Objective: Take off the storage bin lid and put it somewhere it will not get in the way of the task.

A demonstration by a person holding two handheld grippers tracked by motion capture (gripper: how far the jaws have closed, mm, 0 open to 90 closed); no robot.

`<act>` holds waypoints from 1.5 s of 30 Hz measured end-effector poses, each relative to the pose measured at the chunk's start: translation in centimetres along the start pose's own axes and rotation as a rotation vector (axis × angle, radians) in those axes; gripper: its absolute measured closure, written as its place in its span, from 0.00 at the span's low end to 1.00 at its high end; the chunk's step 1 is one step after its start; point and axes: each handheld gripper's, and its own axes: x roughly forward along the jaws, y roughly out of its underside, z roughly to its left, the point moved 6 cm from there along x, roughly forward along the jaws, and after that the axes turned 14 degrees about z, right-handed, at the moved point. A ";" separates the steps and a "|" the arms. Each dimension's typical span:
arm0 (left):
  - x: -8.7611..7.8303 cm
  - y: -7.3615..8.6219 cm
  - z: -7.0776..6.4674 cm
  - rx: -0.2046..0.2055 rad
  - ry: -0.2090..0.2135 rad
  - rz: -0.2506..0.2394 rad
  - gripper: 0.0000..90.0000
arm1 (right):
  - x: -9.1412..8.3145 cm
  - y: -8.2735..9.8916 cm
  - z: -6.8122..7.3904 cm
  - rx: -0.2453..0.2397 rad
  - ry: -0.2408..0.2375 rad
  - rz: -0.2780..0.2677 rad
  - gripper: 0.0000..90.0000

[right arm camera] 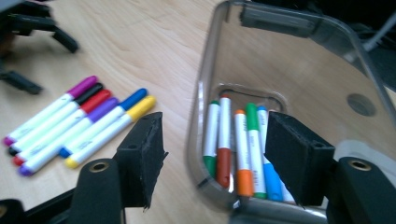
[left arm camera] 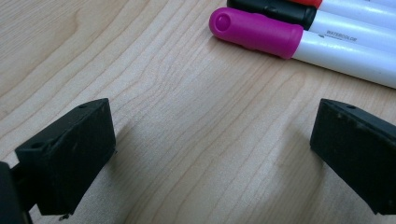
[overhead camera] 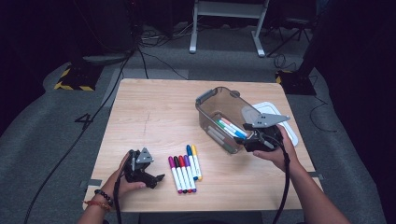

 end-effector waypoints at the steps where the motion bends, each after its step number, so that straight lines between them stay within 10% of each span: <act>1: 0.0 0.0 0.0 -0.001 0.000 -0.001 0.00 | -0.1 0.2 0.2 -0.006 -0.004 -0.005 0.41; 19: 0.0 0.0 0.0 -0.001 -0.001 0.000 0.00 | 5.0 3.6 7.2 -0.114 -0.133 0.003 0.38; 45: 0.0 -0.1 0.0 0.000 0.002 -0.001 0.00 | 15.8 -1.8 8.1 -0.042 -0.086 0.069 0.54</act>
